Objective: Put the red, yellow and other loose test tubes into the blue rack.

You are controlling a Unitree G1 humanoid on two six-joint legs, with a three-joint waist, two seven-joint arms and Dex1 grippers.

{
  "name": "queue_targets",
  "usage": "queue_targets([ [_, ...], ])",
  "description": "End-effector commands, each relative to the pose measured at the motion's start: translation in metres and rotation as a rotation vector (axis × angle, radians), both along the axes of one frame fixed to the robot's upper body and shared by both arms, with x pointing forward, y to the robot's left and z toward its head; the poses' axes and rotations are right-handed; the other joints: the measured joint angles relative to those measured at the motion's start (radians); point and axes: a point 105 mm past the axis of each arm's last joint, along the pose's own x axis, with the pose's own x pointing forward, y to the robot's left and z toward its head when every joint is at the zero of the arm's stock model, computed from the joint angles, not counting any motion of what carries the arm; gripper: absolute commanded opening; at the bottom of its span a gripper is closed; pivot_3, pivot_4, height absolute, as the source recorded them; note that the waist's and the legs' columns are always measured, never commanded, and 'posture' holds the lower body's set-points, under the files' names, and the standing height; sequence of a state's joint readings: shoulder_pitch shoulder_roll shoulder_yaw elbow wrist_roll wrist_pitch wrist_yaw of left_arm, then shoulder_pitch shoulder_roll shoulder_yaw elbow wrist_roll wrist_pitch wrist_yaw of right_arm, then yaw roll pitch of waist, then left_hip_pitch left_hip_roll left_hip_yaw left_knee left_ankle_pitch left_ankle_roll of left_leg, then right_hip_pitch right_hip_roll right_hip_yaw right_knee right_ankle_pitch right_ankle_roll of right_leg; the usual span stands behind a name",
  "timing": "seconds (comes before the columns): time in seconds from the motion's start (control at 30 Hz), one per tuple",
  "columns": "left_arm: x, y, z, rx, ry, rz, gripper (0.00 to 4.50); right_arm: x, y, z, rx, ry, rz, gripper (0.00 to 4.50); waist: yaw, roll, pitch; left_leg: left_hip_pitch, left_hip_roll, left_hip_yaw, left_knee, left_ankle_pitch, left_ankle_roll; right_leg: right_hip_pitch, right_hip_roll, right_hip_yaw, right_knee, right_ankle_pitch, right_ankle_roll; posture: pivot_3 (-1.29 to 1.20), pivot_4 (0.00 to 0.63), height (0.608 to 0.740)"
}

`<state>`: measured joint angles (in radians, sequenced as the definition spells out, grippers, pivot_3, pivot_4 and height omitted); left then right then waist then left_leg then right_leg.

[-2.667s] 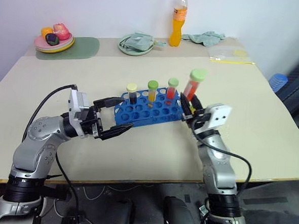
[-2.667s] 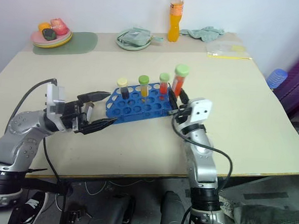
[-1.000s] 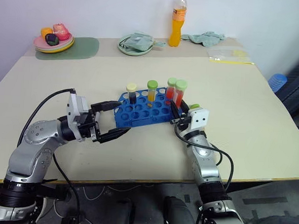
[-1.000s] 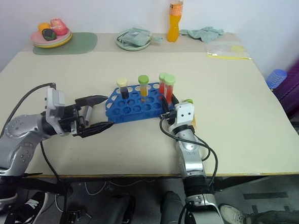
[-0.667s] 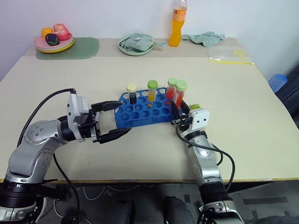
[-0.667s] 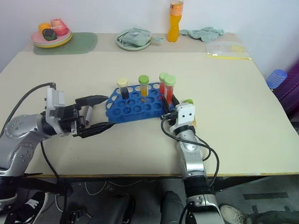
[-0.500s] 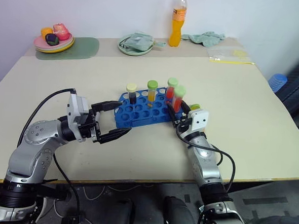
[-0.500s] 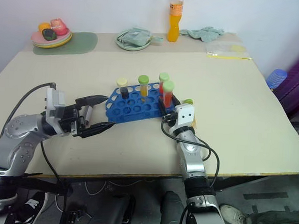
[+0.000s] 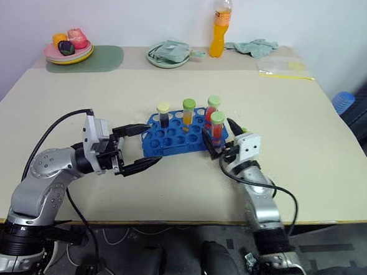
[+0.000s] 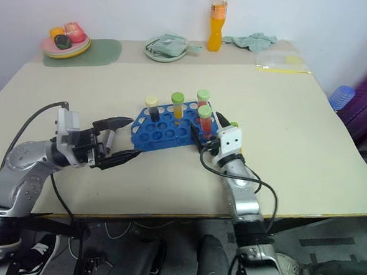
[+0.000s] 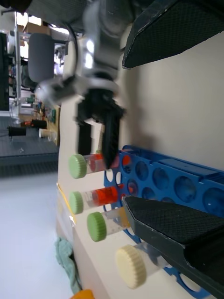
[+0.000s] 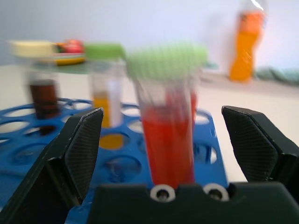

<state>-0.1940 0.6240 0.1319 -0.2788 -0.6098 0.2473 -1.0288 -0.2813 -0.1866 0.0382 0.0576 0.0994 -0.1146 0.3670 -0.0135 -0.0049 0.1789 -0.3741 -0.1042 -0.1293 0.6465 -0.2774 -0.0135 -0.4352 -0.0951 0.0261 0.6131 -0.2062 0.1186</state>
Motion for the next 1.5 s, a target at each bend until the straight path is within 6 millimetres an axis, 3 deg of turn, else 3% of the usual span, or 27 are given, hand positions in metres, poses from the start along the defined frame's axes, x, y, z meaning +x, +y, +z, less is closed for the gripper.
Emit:
queue_targets([
  [0.03, -0.004, -0.003, 0.008, 0.003, -0.053, -0.005, 4.5, -0.01, -0.016, 0.023, -0.023, -0.014, 0.008, 4.48, 0.0, 0.0, 0.0, 0.0, 0.0, 0.0, 0.0, 0.0, 0.0, 0.0, 0.0, 0.0, 0.0, 0.0, 0.0, 0.0, 0.15, 0.74],
  [0.17, -0.004, -0.004, 0.006, -0.009, -0.052, -0.007, 4.5, -0.022, -0.038, 0.035, -0.118, 0.121, 0.034, 4.48, 0.002, 0.0, 0.0, 0.0, 0.0, 0.0, 0.0, 0.0, 0.001, 0.0, 0.0, 0.0, 0.0, 0.0, 0.0, 0.0, 0.15, 0.74],
  [0.33, -0.002, -0.006, 0.005, -0.003, -0.057, -0.024, 4.5, -0.009, -0.065, 0.041, -0.152, 0.464, -0.062, 4.48, -0.002, 0.0, 0.0, 0.0, 0.001, 0.0, 0.0, -0.001, 0.001, 0.0, 0.0, 0.0, 0.0, 0.0, 0.0, 0.0, 0.15, 0.74],
  [0.43, 0.0, -0.007, 0.003, -0.004, -0.058, -0.032, 4.5, -0.006, -0.064, 0.046, -0.178, 0.602, -0.079, 4.48, 0.003, 0.0, 0.0, 0.0, 0.001, 0.0, 0.0, -0.001, 0.001, 0.0, -0.001, -0.001, 0.0, 0.0, -0.001, 0.0, 0.15, 0.74],
  [0.53, 0.002, -0.01, 0.004, -0.008, -0.066, -0.039, 4.5, -0.015, -0.058, 0.036, -0.244, 0.859, -0.034, 4.48, 0.004, 0.0, 0.0, -0.001, 0.0, 0.0, 0.001, -0.001, 0.002, 0.0, -0.002, -0.001, -0.001, 0.0, -0.001, 0.0, 0.15, 0.74],
  [0.7, 0.001, -0.012, 0.005, -0.009, -0.077, -0.042, 4.5, -0.017, -0.072, 0.026, -0.309, 1.066, -0.061, 4.48, 0.009, 0.0, 0.0, -0.003, -0.001, 0.001, 0.002, -0.003, 0.005, 0.0, -0.003, -0.002, -0.003, 0.0, 0.0, 0.0, 0.15, 0.74],
  [0.77, -0.001, -0.012, 0.004, -0.008, -0.078, -0.038, 4.5, -0.009, -0.081, 0.025, -0.327, 1.079, -0.144, 4.48, 0.006, 0.0, 0.0, -0.003, -0.001, 0.001, 0.002, -0.003, 0.005, 0.0, -0.004, -0.002, -0.004, 0.0, 0.0, 0.0, 0.15, 0.74],
  [0.97, -0.006, -0.01, 0.0, -0.012, -0.074, -0.012, 4.5, 0.015, -0.078, 0.028, -0.254, 1.136, -0.23, 4.48, -0.002, 0.0, 0.0, -0.003, 0.0, 0.003, 0.001, -0.003, 0.005, -0.002, -0.002, 0.0, -0.002, 0.0, 0.0, 0.0, 0.15, 0.74],
  [1.23, -0.011, -0.01, -0.001, -0.017, -0.07, 0.001, 4.5, 0.02, -0.07, 0.022, -0.258, 1.205, -0.25, 4.48, 0.002, 0.0, 0.0, -0.009, -0.001, 0.003, 0.003, -0.003, 0.005, -0.006, -0.004, -0.001, -0.003, 0.0, 0.0, 0.0, 0.15, 0.74],
  [1.4, -0.012, -0.012, -0.002, -0.025, -0.069, 0.01, 4.5, 0.018, -0.082, 0.015, -0.284, 1.218, -0.333, 4.48, 0.001, 0.0, 0.0, -0.01, -0.001, 0.002, 0.002, -0.002, 0.005, -0.008, -0.003, -0.001, -0.002, 0.0, 0.0, 0.0, 0.15, 0.74],
  [1.5, -0.013, -0.012, -0.003, -0.026, -0.066, 0.015, 4.5, 0.015, -0.079, 0.014, -0.287, 1.233, -0.307, 4.48, 0.001, 0.0, 0.0, -0.01, -0.001, 0.002, 0.003, -0.003, 0.005, -0.008, -0.003, -0.001, -0.002, 0.0, 0.0, 0.0, 0.15, 0.74],
])
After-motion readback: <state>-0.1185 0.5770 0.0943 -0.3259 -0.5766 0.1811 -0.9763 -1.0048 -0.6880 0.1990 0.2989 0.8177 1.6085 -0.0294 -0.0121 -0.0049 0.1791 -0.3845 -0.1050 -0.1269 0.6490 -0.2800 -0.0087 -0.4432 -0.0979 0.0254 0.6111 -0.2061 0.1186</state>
